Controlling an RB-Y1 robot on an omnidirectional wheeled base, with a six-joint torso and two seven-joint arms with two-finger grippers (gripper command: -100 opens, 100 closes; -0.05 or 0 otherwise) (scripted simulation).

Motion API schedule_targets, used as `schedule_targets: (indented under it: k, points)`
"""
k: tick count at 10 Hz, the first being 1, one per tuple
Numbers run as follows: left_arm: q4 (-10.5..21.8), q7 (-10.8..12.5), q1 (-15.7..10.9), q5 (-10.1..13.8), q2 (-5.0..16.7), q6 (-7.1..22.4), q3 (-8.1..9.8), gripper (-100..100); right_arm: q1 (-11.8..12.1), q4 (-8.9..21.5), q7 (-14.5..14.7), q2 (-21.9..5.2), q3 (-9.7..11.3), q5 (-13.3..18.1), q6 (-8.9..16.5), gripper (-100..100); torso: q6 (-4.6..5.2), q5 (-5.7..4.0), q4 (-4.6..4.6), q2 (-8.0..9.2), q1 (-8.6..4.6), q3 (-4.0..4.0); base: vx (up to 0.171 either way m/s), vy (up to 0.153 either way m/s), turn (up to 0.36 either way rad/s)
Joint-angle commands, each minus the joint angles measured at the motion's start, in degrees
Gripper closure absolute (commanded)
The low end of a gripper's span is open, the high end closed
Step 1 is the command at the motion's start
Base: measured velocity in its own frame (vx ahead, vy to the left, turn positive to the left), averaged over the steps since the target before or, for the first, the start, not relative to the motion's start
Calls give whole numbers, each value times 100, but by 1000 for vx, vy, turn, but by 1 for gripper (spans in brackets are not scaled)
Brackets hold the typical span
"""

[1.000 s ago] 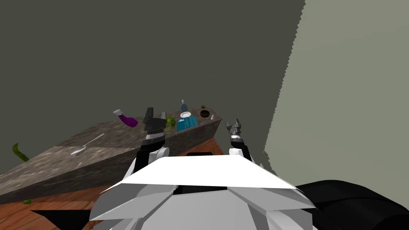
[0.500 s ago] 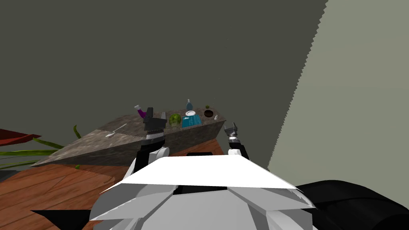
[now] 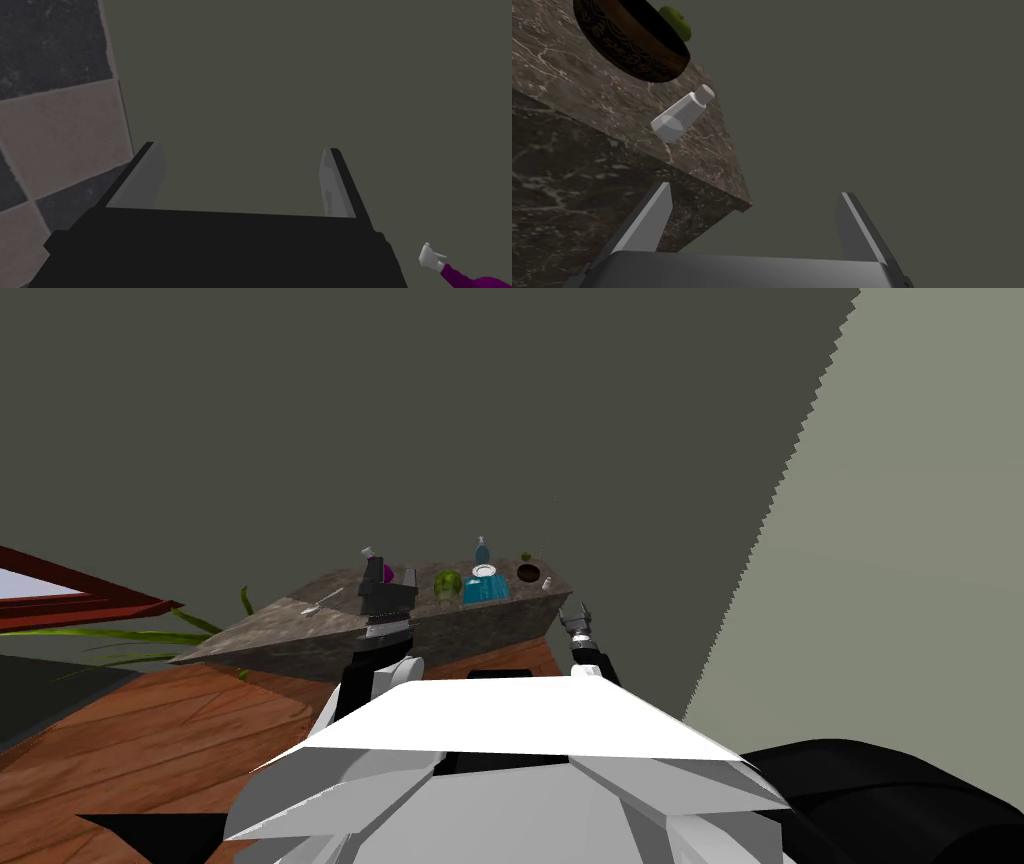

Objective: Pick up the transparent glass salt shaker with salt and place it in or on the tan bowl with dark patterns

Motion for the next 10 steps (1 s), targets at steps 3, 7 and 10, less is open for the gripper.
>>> schedule_targets:
  k: [3, 7, 10]
  points:
    - [0, 0, 1, 0, 0, 0, 0, 0, -96, 368, -262, 8, -9, -594, 112, -100, 3, 0, 0, -2, -1, -1, -8, -7, 157]
    - [0, 0, 0, 0, 0, 0, 0, 0, -166, 647, -440, 4, -29, -1166, 130, -100, 0, 0, -2, -11, -1, -6, 8, -7, 128]
    - [0, 0, 1, 0, 0, 0, 1, 0, -247, 904, -590, -7, -71, -1654, 113, -100, 3, 0, -2, -12, -1, -7, 17, -11, 94]
